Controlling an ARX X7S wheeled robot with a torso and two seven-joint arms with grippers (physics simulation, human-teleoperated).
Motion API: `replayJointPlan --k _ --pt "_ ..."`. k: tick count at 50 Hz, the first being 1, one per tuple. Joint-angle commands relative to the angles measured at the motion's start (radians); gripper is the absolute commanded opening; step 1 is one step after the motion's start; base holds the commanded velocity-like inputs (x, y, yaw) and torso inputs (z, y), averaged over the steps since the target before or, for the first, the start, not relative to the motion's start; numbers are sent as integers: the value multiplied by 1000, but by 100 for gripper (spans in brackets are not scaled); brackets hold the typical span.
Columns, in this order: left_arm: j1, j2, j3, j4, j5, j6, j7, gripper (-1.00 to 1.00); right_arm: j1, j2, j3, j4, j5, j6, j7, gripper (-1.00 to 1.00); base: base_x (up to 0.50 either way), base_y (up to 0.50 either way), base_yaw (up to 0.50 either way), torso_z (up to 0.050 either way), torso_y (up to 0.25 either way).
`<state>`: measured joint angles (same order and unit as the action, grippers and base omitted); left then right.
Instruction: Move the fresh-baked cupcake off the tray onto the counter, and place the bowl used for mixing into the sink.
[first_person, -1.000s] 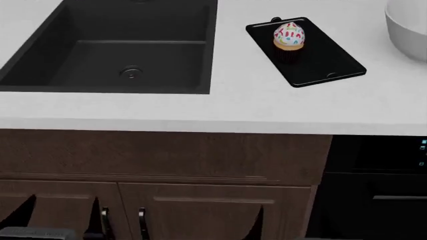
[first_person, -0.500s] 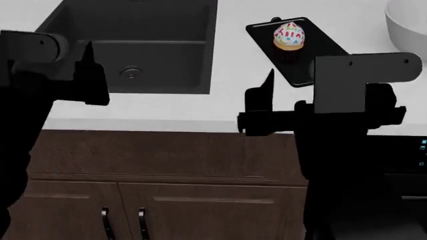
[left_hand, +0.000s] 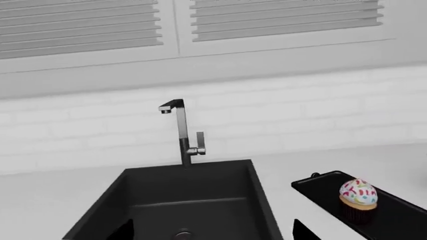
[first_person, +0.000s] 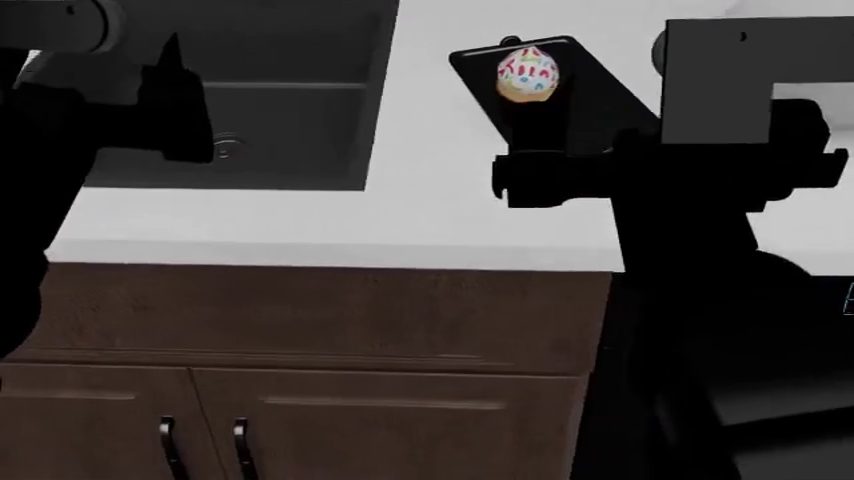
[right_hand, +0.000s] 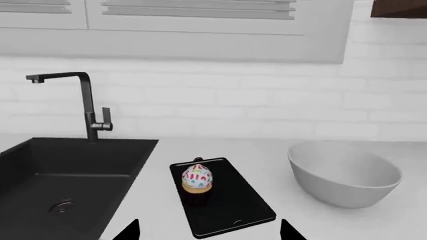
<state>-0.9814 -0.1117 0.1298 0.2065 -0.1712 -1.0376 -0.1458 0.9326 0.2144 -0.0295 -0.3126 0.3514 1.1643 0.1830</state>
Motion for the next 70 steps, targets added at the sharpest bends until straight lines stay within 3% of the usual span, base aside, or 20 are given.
replayJointPlan --k 1,70 --pt "-10 -5 9 5 -23 -9 9 100 13 5 16 7 3 10 9 100 51 -488 0 0 0" --pt "-7 -31 40 6 -55 9 -47 100 10 38 15 -49 22 60 61 100 320 -328 0 0 0"
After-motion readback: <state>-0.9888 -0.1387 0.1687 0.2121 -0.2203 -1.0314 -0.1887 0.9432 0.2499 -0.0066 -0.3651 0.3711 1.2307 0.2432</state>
